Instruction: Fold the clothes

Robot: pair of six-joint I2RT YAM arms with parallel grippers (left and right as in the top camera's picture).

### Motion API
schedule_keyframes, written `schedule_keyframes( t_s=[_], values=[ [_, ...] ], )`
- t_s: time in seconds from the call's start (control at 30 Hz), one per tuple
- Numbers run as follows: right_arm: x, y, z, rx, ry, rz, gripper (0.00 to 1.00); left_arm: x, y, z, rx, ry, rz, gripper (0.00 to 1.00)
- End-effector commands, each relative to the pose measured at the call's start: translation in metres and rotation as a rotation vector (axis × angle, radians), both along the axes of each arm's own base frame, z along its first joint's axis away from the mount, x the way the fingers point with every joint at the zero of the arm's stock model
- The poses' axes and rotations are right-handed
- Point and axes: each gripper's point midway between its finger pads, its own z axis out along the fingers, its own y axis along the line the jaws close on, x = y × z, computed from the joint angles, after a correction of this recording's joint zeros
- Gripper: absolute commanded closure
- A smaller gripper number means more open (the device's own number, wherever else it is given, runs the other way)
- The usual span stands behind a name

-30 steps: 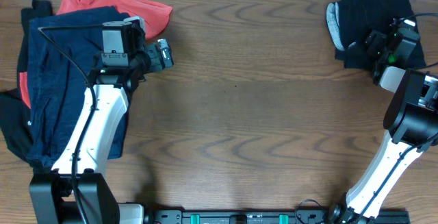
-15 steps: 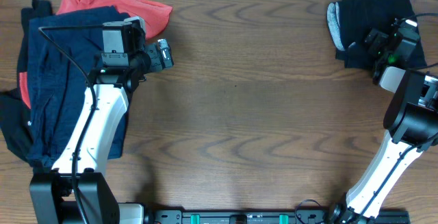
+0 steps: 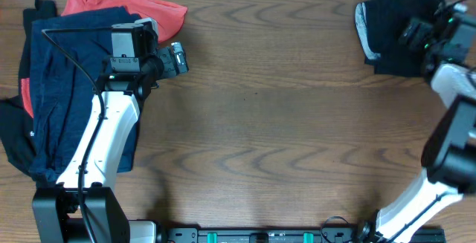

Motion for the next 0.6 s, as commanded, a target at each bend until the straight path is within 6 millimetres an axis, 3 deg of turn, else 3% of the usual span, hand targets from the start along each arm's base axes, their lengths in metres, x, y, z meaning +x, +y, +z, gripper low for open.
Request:
schedule_keyframes(
  t_s=[0.0, 0.2, 0.27, 0.3, 0.37, 0.4, 0.57],
  values=[
    [-0.003, 0.031, 0.029, 0.036, -0.019, 0.110, 0.01, 0.002, 0.002, -0.002, 0.008, 0.002, 0.003, 0.02],
    [-0.029, 0.083, -0.033, 0.137, 0.244, 0.177, 0.01, 0.002, 0.002, -0.002, 0.008, 0.002, 0.003, 0.02],
    [-0.045, 0.095, -0.053, 0.168, 0.345, 0.185, 0.09, 0.001, 0.002, -0.002, 0.008, 0.002, 0.002, 0.02],
    [-0.053, 0.100, -0.063, 0.189, 0.394, 0.180, 0.18, 0.002, 0.002, -0.002, 0.008, 0.002, 0.002, 0.02],
    [-0.072, 0.099, -0.079, 0.224, 0.488, 0.120, 0.37, 0.002, 0.002, -0.002, 0.008, 0.002, 0.002, 0.02],
    [-0.077, 0.097, -0.083, 0.227, 0.511, 0.093, 0.41, 0.002, 0.002, -0.002, 0.010, 0.001, 0.001, 0.02],
    [-0.086, 0.089, -0.096, 0.213, 0.533, 0.047, 0.45, 0.002, 0.002, -0.002, 0.014, 0.000, -0.004, 0.02]
  ],
)
